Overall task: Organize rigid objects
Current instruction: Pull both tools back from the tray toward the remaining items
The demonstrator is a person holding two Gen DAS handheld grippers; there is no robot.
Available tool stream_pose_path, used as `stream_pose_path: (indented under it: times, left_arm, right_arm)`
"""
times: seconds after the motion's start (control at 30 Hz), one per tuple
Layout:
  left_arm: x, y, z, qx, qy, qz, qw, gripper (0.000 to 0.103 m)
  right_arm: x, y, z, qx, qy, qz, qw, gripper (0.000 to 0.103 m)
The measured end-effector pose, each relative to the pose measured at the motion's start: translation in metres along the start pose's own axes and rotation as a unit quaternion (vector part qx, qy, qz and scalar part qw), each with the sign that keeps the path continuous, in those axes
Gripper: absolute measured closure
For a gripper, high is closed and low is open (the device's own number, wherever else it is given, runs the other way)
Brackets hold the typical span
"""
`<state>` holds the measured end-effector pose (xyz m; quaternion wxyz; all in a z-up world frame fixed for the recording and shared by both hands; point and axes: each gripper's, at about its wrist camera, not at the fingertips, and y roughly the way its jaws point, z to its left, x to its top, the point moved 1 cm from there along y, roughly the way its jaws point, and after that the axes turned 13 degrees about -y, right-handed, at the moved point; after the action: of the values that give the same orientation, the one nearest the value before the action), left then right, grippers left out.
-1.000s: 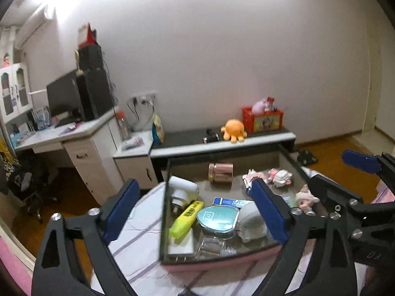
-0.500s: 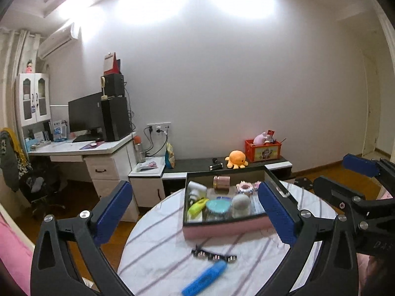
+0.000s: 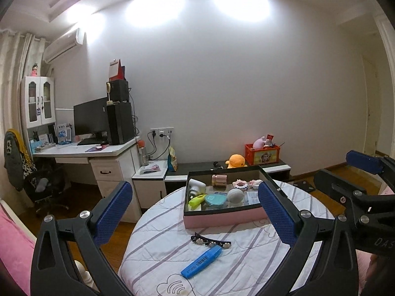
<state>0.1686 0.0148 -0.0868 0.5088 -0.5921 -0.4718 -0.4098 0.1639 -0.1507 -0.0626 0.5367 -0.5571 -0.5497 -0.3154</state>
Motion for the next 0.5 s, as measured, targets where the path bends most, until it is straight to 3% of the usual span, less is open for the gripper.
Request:
stream_pose_path:
  times: [0.5]
  left_arm:
    - [-0.018,0.023,0.004,0.013,0.011,0.036,0.9992,0.000]
  right_arm:
    - [-0.015,0.026,0.001,0.008,0.002,0.036,0.999,0.016]
